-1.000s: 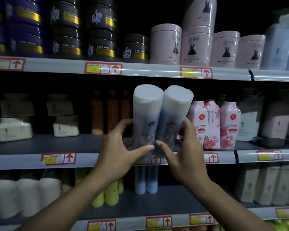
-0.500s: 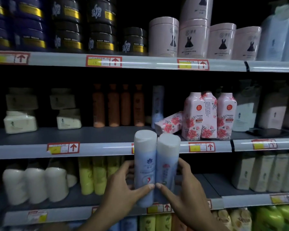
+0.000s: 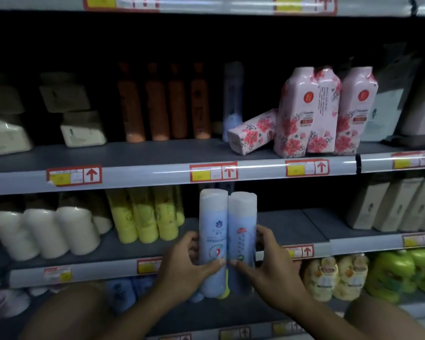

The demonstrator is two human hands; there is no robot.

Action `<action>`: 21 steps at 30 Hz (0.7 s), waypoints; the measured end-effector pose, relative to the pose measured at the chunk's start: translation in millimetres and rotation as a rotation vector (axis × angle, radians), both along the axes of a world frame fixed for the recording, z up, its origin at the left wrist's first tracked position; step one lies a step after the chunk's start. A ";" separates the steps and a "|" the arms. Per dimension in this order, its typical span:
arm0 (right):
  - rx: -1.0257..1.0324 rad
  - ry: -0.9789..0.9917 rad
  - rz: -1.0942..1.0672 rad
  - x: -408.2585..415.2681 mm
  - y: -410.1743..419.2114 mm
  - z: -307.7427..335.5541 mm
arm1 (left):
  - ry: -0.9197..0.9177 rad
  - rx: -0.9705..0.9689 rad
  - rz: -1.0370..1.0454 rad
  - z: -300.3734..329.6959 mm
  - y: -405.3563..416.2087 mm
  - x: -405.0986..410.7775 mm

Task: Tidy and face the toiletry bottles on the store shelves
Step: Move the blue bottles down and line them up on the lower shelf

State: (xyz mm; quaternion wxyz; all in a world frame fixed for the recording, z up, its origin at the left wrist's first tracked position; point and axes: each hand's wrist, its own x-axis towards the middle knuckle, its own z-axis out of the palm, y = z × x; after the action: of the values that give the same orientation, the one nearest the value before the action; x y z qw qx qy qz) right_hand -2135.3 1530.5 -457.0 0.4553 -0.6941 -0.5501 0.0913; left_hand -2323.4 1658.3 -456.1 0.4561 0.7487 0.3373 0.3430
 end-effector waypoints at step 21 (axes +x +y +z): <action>0.002 0.058 -0.231 60.8 83.2 5.3 | -0.030 0.076 0.168 -2.7 80.6 49.8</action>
State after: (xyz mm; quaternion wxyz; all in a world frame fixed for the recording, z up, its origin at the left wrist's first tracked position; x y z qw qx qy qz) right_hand -2074.5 1613.7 -451.7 0.4792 -0.7496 -0.4531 0.0575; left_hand -2273.6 1738.9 -458.9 0.4019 0.7292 0.3788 0.4041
